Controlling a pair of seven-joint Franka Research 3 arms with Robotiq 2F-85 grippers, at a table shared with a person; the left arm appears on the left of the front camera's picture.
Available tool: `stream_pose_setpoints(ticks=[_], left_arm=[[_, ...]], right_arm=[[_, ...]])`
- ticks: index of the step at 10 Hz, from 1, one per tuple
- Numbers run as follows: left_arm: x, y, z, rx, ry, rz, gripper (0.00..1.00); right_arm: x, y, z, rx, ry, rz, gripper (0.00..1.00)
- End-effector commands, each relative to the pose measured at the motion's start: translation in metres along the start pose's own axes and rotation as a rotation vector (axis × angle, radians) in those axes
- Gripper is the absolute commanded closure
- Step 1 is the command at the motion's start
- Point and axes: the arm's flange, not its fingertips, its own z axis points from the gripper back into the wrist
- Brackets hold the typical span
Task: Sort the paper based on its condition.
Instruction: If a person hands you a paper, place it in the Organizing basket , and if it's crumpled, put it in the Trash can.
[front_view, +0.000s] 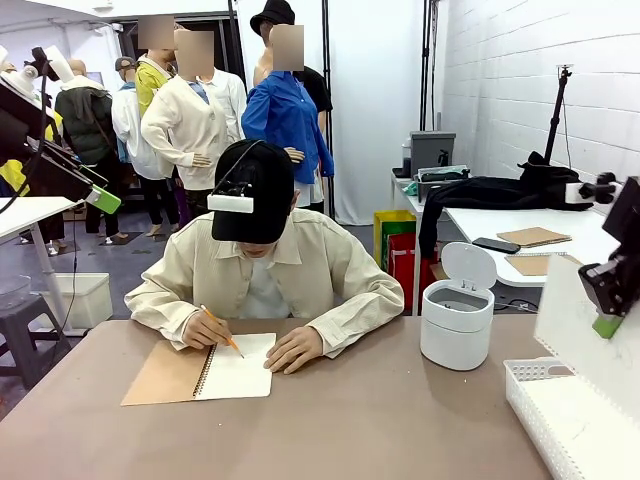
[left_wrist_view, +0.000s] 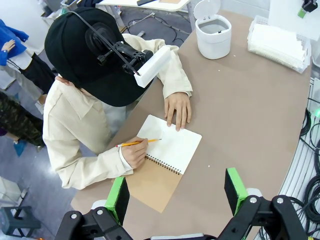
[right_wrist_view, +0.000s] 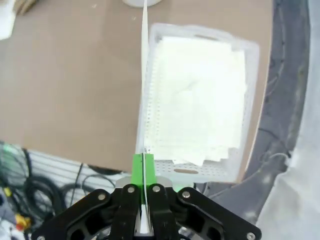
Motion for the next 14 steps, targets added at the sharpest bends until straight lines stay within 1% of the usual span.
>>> stream_pose_setpoints(ticks=[1, 2, 5, 6, 7, 9, 11, 13, 14], left_arm=[[0.000, 0.001, 0.001, -0.002, -0.003, 0.001, 0.00], [0.000, 0.001, 0.001, -0.002, -0.003, 0.001, 0.00], [0.000, 0.001, 0.001, -0.002, -0.003, 0.001, 0.00], [0.000, 0.001, 0.001, -0.002, -0.003, 0.001, 0.00], [0.000, 0.001, 0.001, -0.002, -0.003, 0.001, 0.00], [0.000, 0.001, 0.001, -0.002, -0.003, 0.001, 0.00], [0.000, 0.001, 0.001, -0.002, -0.003, 0.001, 0.00], [0.000, 0.001, 0.001, -0.002, -0.003, 0.001, 0.00], [0.000, 0.001, 0.001, -0.002, -0.003, 0.001, 0.00]], right_arm=[[0.003, -0.007, -0.020, -0.023, -0.049, -0.089, 1.00], [0.000, 0.000, 0.000, 0.000, 0.000, 0.000, 1.00], [0.000, 0.000, 0.000, 0.000, 0.000, 0.000, 1.00], [0.002, -0.001, 0.000, 0.001, -0.015, -0.024, 1.00], [0.008, -0.001, -0.016, -0.003, -0.038, 0.001, 1.00], [0.016, -0.009, -0.050, 0.025, -0.004, -0.047, 1.00], [0.011, -0.017, -0.071, 0.079, 0.094, -0.070, 1.00], [0.002, -0.028, -0.090, 0.061, 0.131, -0.082, 1.00], [-0.009, -0.033, -0.099, 0.067, 0.150, -0.082, 1.00]])
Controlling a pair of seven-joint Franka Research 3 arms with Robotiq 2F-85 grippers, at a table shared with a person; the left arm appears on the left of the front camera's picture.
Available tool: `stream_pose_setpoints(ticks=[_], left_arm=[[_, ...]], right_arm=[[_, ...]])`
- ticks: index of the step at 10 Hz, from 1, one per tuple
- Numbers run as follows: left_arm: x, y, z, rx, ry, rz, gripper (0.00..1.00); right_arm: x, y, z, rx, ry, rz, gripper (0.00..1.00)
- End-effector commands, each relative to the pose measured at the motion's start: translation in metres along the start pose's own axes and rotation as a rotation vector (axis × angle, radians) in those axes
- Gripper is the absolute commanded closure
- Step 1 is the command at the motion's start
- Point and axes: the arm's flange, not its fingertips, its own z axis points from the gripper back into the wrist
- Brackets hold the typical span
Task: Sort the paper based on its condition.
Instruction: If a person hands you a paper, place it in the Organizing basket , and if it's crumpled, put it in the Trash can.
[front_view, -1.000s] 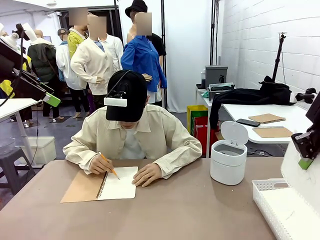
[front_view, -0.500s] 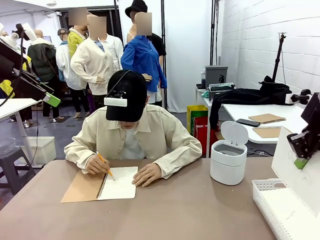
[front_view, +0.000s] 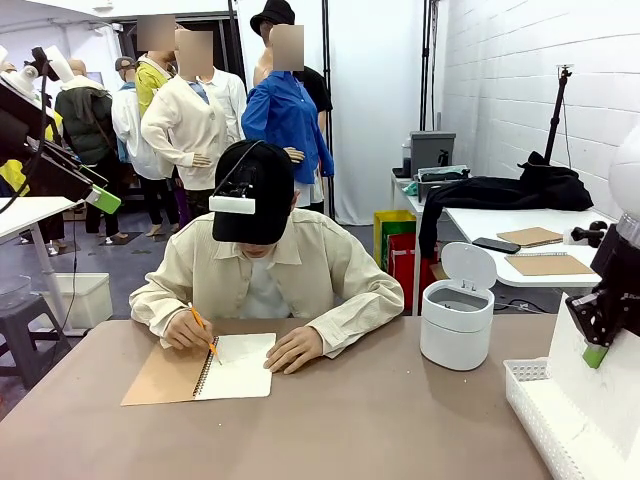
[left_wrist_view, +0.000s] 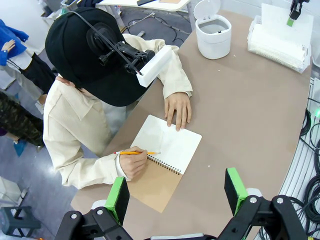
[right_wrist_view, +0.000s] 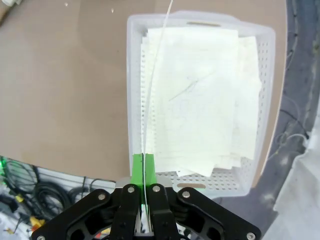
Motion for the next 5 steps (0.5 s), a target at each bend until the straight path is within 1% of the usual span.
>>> stream_pose_setpoints(ticks=[1, 2, 5], left_arm=[[0.000, 0.001, 0.001, -0.002, -0.003, 0.001, 0.00], [0.000, 0.001, 0.001, -0.002, -0.003, 0.001, 0.00], [0.000, 0.001, 0.001, -0.002, -0.003, 0.001, 0.00]], right_arm=[[-0.046, -0.018, -0.045, 0.024, 0.007, -0.016, 1.00], [-0.050, -0.024, -0.052, 0.044, 0.000, -0.039, 1.00], [-0.058, -0.033, -0.077, 0.139, 0.025, -0.036, 1.00]])
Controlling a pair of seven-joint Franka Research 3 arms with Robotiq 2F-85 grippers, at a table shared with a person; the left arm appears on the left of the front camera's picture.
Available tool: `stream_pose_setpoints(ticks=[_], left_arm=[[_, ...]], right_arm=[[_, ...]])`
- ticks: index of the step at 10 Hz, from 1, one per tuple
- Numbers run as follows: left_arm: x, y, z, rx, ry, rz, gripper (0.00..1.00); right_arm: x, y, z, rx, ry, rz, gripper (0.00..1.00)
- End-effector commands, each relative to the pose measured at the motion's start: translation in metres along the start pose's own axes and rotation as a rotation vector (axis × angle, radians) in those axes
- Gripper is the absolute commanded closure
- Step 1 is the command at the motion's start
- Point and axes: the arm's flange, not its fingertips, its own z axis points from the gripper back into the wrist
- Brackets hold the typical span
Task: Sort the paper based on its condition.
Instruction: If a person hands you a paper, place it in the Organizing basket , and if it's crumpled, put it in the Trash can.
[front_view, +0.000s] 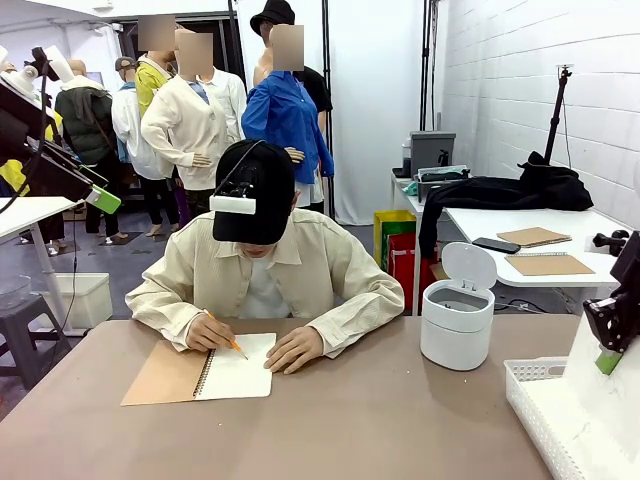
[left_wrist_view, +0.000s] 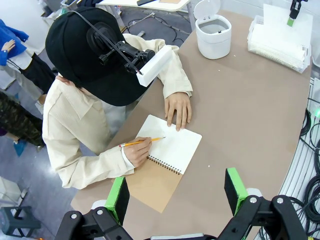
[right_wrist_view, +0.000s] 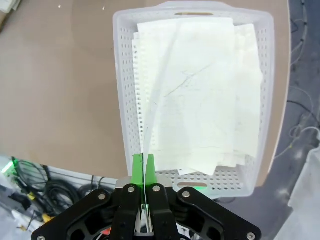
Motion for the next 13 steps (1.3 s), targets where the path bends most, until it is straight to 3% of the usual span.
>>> stream_pose_setpoints(ticks=[1, 10, 13], left_arm=[[0.000, 0.001, 0.001, -0.003, -0.003, 0.001, 0.00], [0.000, 0.001, 0.001, -0.003, -0.003, 0.001, 0.00], [0.000, 0.001, 0.001, -0.003, -0.003, 0.001, 0.00]], right_arm=[[-0.061, -0.013, -0.078, 0.065, 0.017, 0.016, 1.00], [-0.099, -0.009, -0.149, 0.133, -0.003, 0.026, 1.00], [-0.121, -0.011, -0.159, 0.076, 0.056, 0.012, 1.00]])
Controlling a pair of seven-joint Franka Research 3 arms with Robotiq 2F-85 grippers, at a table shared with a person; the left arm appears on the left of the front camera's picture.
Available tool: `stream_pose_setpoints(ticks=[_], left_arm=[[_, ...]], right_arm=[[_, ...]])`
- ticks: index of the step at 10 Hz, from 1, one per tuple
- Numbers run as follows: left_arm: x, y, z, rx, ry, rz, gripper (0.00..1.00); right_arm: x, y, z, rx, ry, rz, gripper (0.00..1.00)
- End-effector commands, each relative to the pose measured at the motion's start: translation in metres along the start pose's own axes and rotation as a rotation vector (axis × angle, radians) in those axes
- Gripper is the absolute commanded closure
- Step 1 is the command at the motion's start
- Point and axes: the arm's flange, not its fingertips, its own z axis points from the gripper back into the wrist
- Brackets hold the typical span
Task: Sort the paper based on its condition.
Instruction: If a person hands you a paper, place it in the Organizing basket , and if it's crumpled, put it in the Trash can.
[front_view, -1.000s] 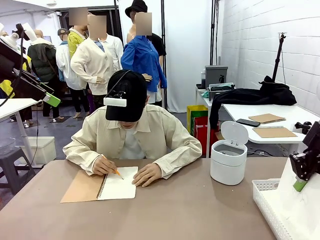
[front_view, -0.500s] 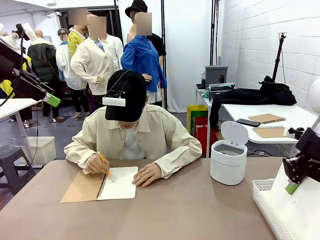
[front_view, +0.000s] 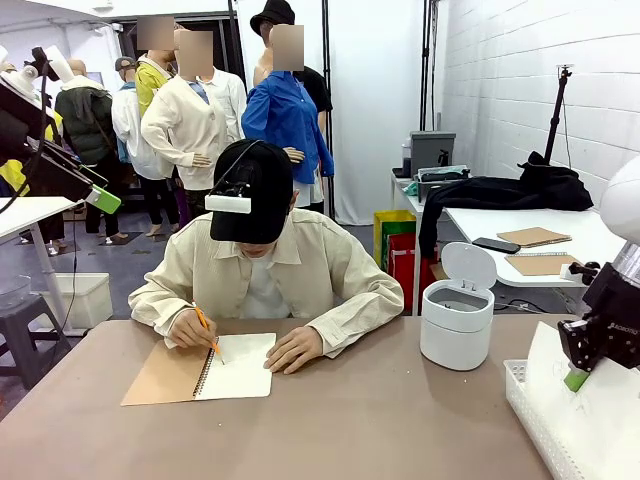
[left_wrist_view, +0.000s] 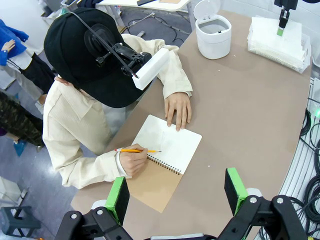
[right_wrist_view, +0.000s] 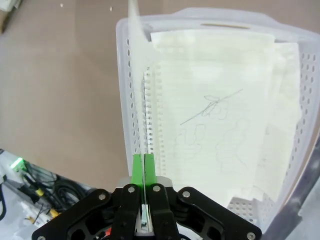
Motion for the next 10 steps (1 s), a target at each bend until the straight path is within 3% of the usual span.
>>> stream_pose_setpoints(ticks=[1, 6, 7, 10], left_arm=[[0.000, 0.001, 0.001, -0.002, -0.003, 0.001, 0.00], [0.000, 0.001, 0.001, -0.002, -0.003, 0.001, 0.00], [0.000, 0.001, 0.001, -0.002, -0.003, 0.001, 0.00], [0.000, 0.001, 0.001, -0.002, -0.003, 0.001, 0.00]], right_arm=[[0.000, 0.000, 0.003, 0.003, -0.012, 0.000, 1.00], [0.000, 0.000, 0.003, 0.003, -0.012, 0.000, 1.00], [0.000, 0.000, 0.003, 0.000, -0.009, 0.000, 0.89], [-0.005, -0.009, 0.013, -0.037, 0.021, -0.055, 0.32]])
